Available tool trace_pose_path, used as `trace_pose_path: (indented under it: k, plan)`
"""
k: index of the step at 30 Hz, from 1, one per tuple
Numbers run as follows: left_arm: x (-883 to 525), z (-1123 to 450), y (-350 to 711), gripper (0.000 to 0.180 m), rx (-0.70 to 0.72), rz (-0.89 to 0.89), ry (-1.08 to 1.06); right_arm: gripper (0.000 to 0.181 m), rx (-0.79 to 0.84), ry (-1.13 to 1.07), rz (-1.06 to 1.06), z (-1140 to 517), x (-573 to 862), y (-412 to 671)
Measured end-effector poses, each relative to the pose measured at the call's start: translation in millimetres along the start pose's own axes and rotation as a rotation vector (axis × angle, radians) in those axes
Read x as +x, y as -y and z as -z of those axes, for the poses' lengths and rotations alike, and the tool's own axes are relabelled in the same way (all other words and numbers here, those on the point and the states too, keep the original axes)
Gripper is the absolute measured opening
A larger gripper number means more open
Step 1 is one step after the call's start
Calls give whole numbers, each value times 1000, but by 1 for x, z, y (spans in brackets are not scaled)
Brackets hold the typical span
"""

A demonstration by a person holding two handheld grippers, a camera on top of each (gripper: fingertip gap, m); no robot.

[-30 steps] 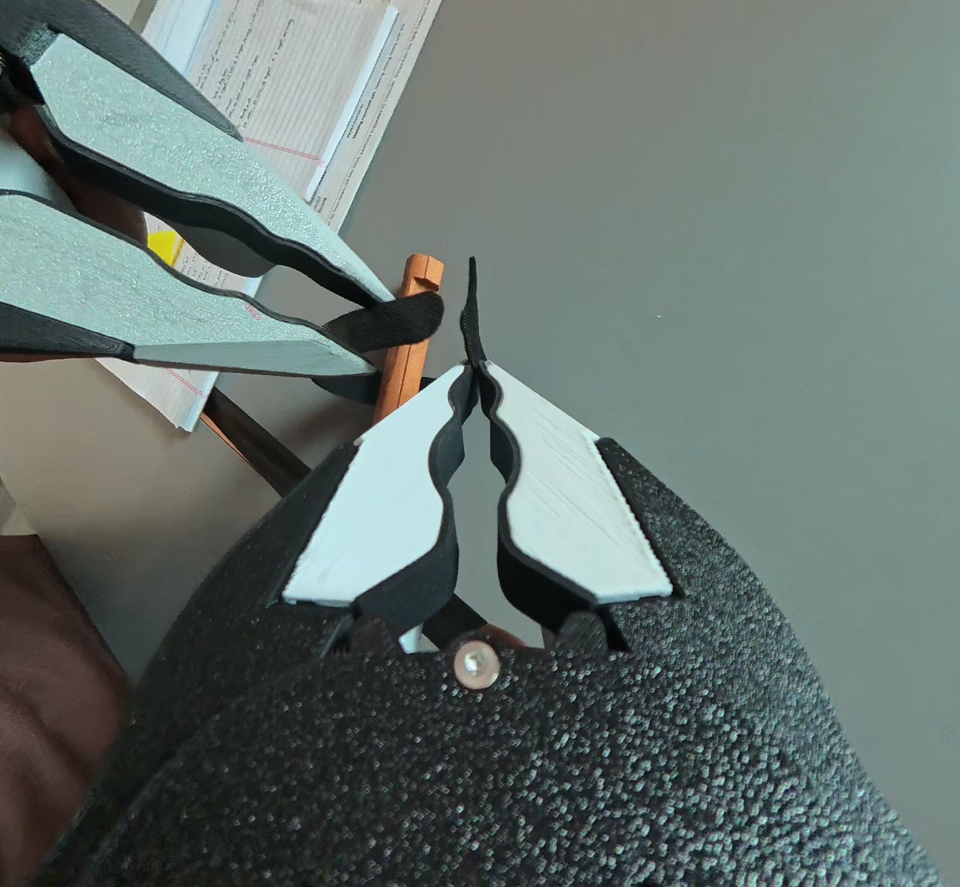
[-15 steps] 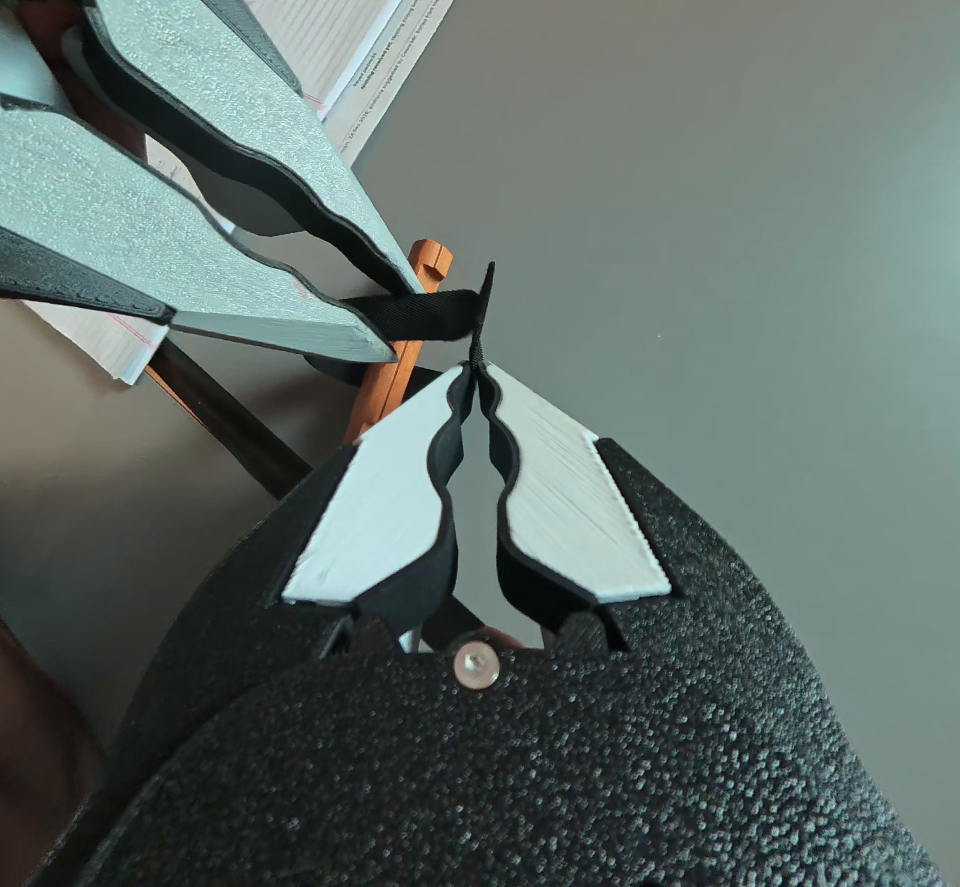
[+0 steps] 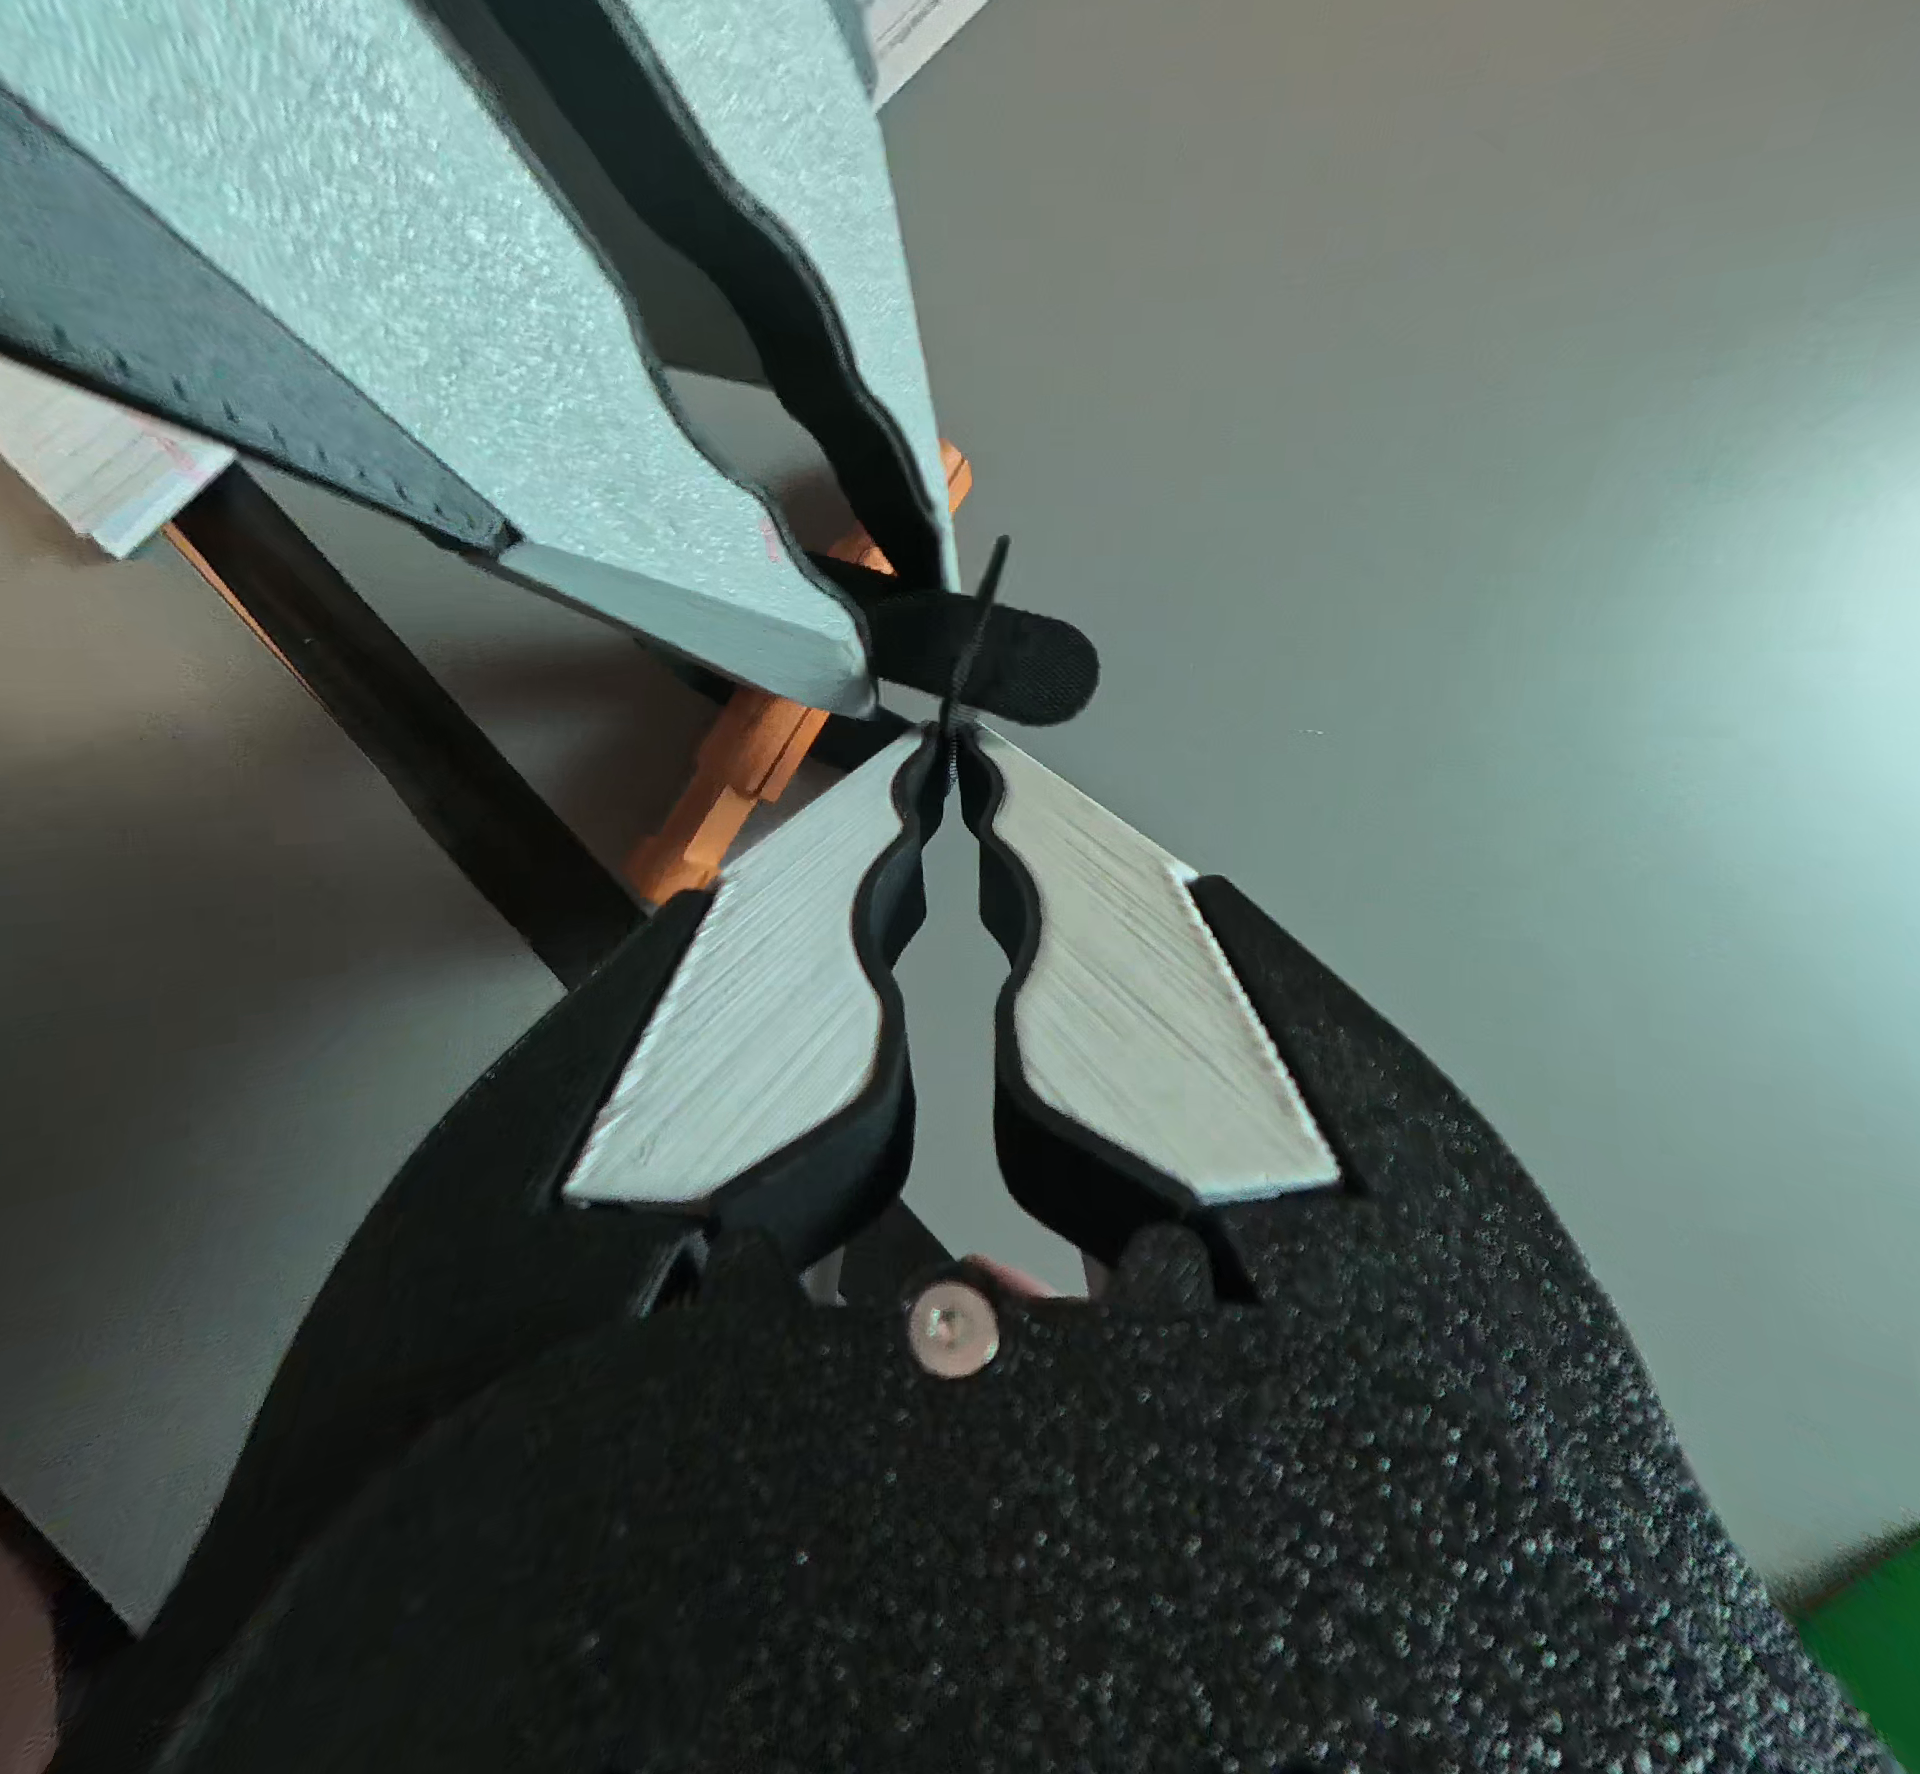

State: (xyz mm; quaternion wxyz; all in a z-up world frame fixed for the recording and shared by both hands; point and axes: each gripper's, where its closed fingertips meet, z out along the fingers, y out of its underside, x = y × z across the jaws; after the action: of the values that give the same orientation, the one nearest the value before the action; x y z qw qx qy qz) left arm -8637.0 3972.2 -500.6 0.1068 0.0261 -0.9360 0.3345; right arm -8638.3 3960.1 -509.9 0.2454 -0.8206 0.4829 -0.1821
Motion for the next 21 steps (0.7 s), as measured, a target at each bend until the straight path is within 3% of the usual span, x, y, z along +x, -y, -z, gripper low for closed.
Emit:
trace_pose_path:
  k: [7, 10, 21]
  plan:
    - [8, 4, -1, 17, 5, -96, -61, 1, -45, -58, 233, 4, -10, -1]
    - [6, 4, -1, 17, 15, -103, -49, 5, -18, -70, 234, 2, -14, 2]
    - [3, 3, -10, 18, 46, -128, -25, 31, 256, 505, -645, 27, 5, 12]
